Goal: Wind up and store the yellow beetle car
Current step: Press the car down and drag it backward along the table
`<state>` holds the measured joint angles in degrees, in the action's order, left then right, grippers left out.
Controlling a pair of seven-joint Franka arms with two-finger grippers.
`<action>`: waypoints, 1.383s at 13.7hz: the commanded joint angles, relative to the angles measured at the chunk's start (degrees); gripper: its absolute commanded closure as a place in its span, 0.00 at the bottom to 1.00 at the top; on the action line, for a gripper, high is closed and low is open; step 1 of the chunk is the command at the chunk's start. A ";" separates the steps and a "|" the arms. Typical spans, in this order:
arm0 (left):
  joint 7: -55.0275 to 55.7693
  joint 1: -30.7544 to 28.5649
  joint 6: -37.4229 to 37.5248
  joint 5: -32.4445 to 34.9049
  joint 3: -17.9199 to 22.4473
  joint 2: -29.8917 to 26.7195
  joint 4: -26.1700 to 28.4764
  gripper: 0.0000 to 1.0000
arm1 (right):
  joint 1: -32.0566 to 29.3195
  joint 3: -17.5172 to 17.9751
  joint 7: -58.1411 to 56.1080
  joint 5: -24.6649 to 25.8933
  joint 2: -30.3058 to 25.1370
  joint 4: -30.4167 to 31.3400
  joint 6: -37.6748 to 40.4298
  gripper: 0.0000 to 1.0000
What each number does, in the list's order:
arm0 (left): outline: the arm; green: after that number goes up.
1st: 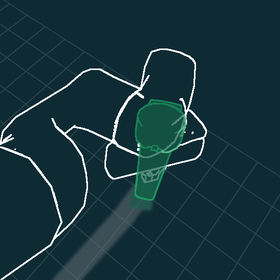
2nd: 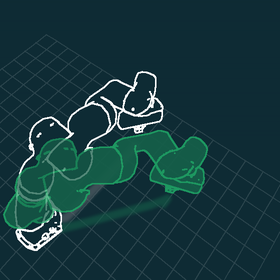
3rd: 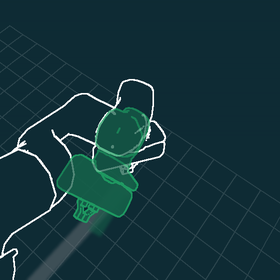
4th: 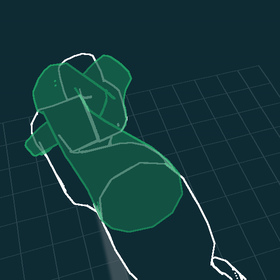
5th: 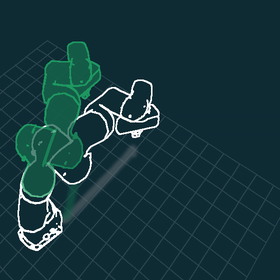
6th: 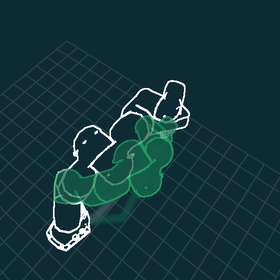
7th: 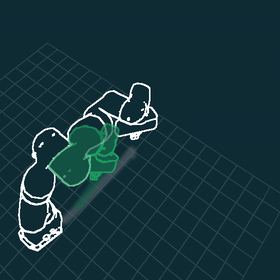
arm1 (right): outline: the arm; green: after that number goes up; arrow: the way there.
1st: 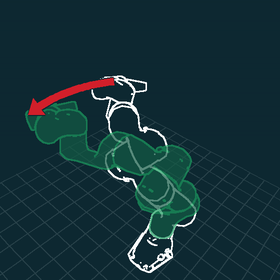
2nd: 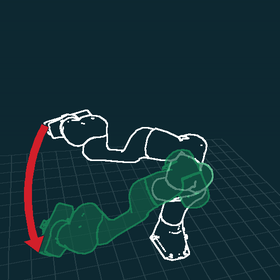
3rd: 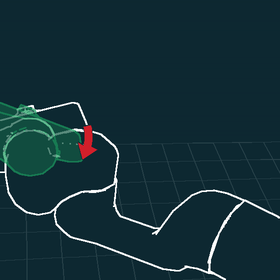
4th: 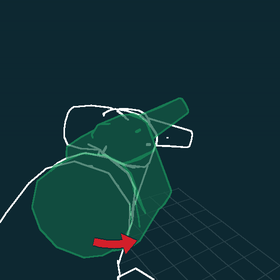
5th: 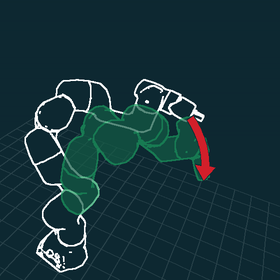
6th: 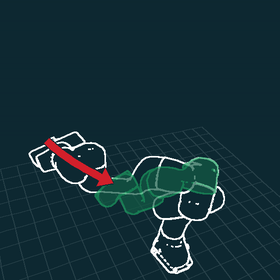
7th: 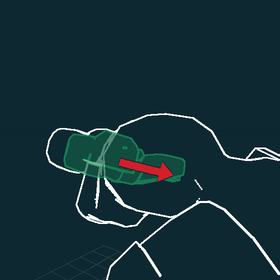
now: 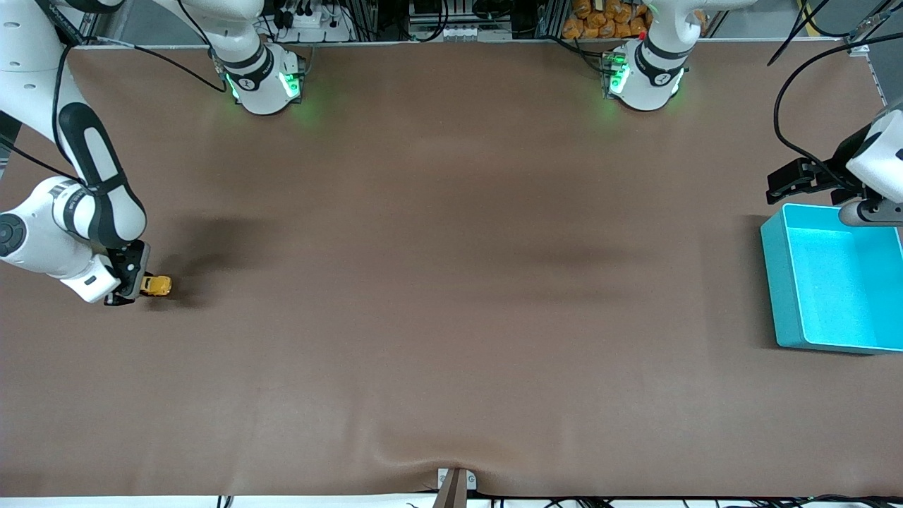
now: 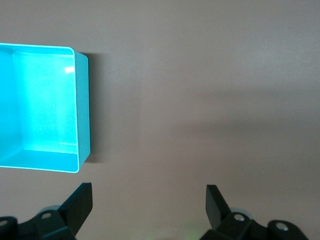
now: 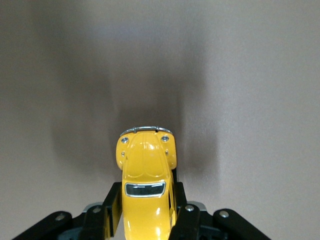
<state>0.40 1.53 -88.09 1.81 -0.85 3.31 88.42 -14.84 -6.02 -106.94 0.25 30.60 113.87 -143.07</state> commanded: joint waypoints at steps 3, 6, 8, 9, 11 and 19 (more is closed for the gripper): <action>1.01 -0.12 0.38 -0.40 -0.03 0.12 -0.52 0.00 | -2.91 0.66 -3.71 -0.07 2.80 -2.95 -0.11 0.74; 1.01 -0.12 0.38 -0.40 -0.03 0.03 -0.52 0.00 | -3.53 0.66 -3.88 -0.07 3.59 -4.44 1.39 0.72; 1.01 -0.12 0.38 -0.40 -0.03 0.12 -0.52 0.00 | -4.06 0.66 -4.50 -0.07 3.59 -4.62 1.47 0.70; 1.01 -0.12 0.38 -0.40 -0.03 0.03 -0.52 0.00 | -4.06 0.66 -4.50 -0.07 3.59 -4.70 1.47 0.70; 1.01 -0.12 0.38 -0.40 -0.03 0.03 -0.44 0.00 | -4.06 0.57 -4.50 -0.07 3.59 -4.88 1.56 0.64; 1.01 -0.12 0.38 -0.40 -0.03 0.03 -0.52 0.00 | -4.23 0.57 -4.15 -0.34 3.68 -8.66 8.33 0.00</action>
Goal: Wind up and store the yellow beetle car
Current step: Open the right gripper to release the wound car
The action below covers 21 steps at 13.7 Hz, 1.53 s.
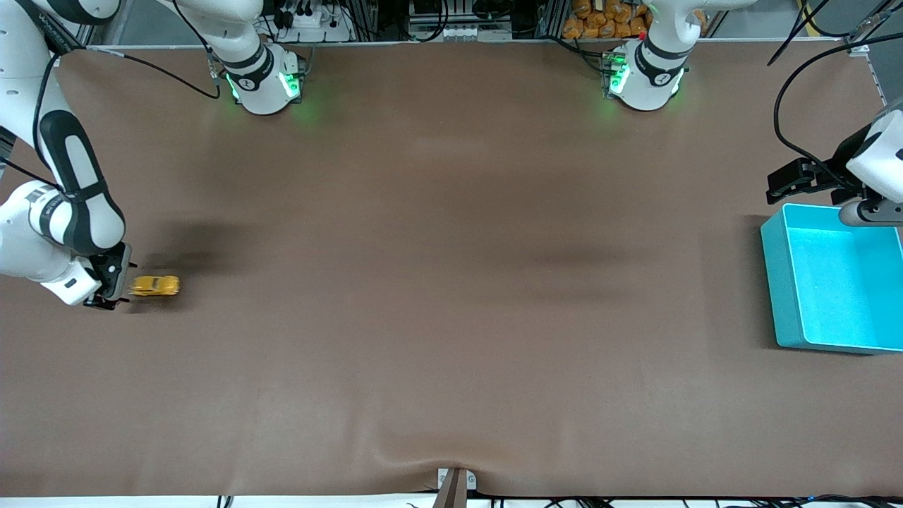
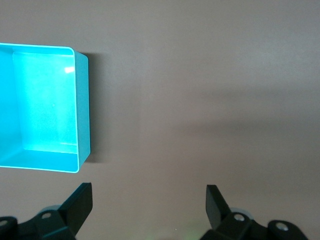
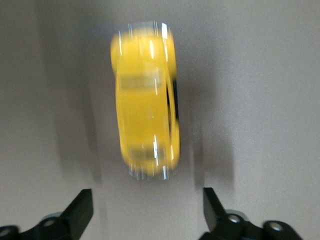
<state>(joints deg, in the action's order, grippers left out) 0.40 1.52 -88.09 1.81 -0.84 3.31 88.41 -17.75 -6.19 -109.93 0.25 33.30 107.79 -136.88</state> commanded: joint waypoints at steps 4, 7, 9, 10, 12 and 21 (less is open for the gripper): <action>1.01 -0.20 0.29 -0.40 -0.04 0.03 -0.52 0.00 | -1.67 0.83 -1.16 -0.77 0.98 -2.93 2.76 0.00; 1.01 -0.20 0.38 -0.49 0.05 0.03 -0.52 0.00 | -1.58 0.83 -1.08 -0.95 0.89 -4.86 6.44 0.00; 0.57 -0.38 0.38 -0.49 0.23 0.03 -0.52 0.00 | -1.32 0.83 -0.90 -0.95 0.80 -5.66 7.94 0.00; 0.74 -0.56 0.38 -0.49 0.32 0.03 -0.52 0.00 | -1.32 0.92 -0.81 -1.04 0.71 -6.18 8.56 0.00; 0.92 -0.47 0.38 -0.40 0.32 0.03 -0.44 0.00 | -1.41 0.92 -0.46 -1.04 0.63 -7.85 11.01 0.00; 0.92 -0.29 0.03 -0.32 0.32 0.20 -0.09 0.00 | -1.06 0.92 4.89 -1.13 -0.69 -12.33 21.47 0.00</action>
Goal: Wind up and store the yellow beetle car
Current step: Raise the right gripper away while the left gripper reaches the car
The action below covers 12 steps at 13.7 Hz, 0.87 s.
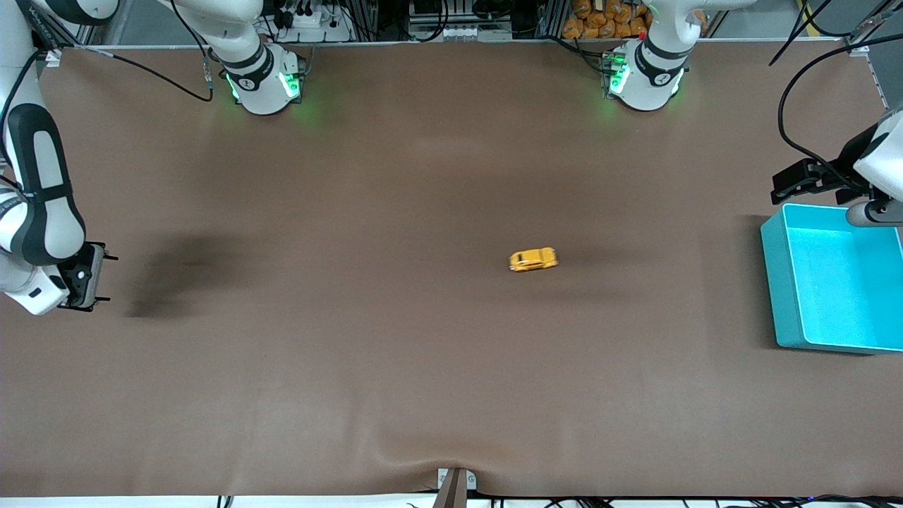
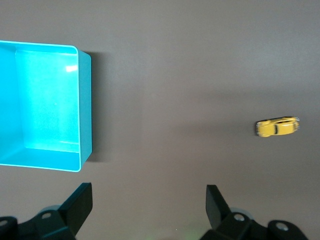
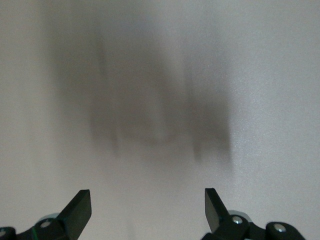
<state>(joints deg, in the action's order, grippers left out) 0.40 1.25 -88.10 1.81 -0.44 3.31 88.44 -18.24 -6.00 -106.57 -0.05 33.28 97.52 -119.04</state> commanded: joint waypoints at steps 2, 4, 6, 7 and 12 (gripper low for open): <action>3.02 -0.11 0.03 0.38 -0.09 0.20 0.07 0.00 | -0.22 0.73 3.73 -0.74 -2.07 -2.60 6.00 0.00; 4.96 -0.02 0.03 0.48 -0.09 0.20 0.24 0.00 | 0.04 0.73 5.40 -0.74 -3.13 -2.60 7.76 0.00; 5.05 -0.02 0.03 0.48 -0.09 0.20 0.33 0.00 | 0.31 0.82 7.60 -0.74 -4.62 -2.60 8.99 0.00; 5.31 -0.02 0.03 0.48 -0.09 0.20 0.33 0.00 | 1.09 0.91 8.91 -0.74 -5.59 -2.77 9.78 0.00; 8.46 0.59 0.03 0.30 -0.61 0.20 0.94 0.00 | 7.24 0.91 21.20 -3.71 -10.60 -10.13 20.13 0.00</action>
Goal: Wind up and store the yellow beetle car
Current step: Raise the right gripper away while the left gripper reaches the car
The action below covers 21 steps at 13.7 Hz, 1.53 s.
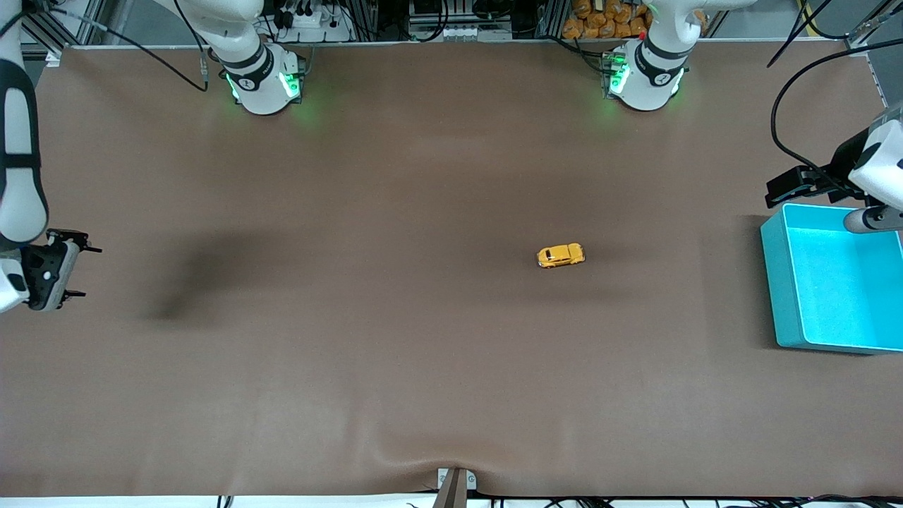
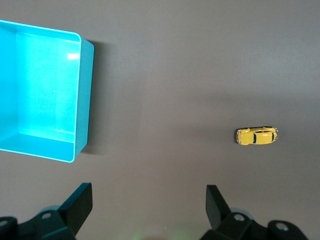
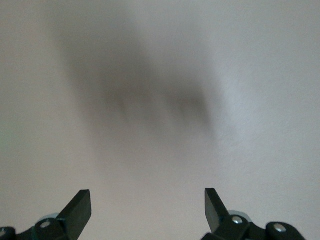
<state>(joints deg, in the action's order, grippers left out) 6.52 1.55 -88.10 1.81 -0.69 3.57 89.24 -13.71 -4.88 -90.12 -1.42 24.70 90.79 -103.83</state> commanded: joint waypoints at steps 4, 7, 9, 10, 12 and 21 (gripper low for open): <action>15.33 2.40 -0.93 -0.32 -0.88 0.47 1.72 0.00 | 8.51 -0.04 20.30 -3.94 -3.78 -11.84 11.89 0.00; 25.42 3.02 -3.04 -0.41 -3.43 2.22 2.34 0.00 | 11.68 -0.04 33.91 -3.94 -6.24 -13.09 11.99 0.00; 39.10 3.46 -5.32 -0.49 -4.84 3.80 2.69 0.00 | 13.43 -0.13 43.84 -3.77 -7.91 -13.18 11.99 0.00; 47.18 3.81 -6.81 -0.50 -5.54 4.33 3.39 0.00 | 14.58 -0.30 49.02 -3.77 -8.26 -13.35 11.99 0.00; 62.14 4.25 -8.66 -0.50 -5.90 5.13 6.02 0.00 | 16.16 -0.22 58.87 -3.77 -9.49 -15.54 12.07 0.00; 95.23 9.08 -26.06 -7.69 -5.99 8.73 17.01 0.00 | 19.51 -0.22 91.31 -0.52 -18.28 -12.75 19.80 0.00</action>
<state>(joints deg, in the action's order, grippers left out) 96.56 9.72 -111.50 -3.34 -6.92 11.62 105.14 4.72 -4.64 -5.48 -2.94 9.61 74.89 -85.26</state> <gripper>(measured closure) 0.000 0.000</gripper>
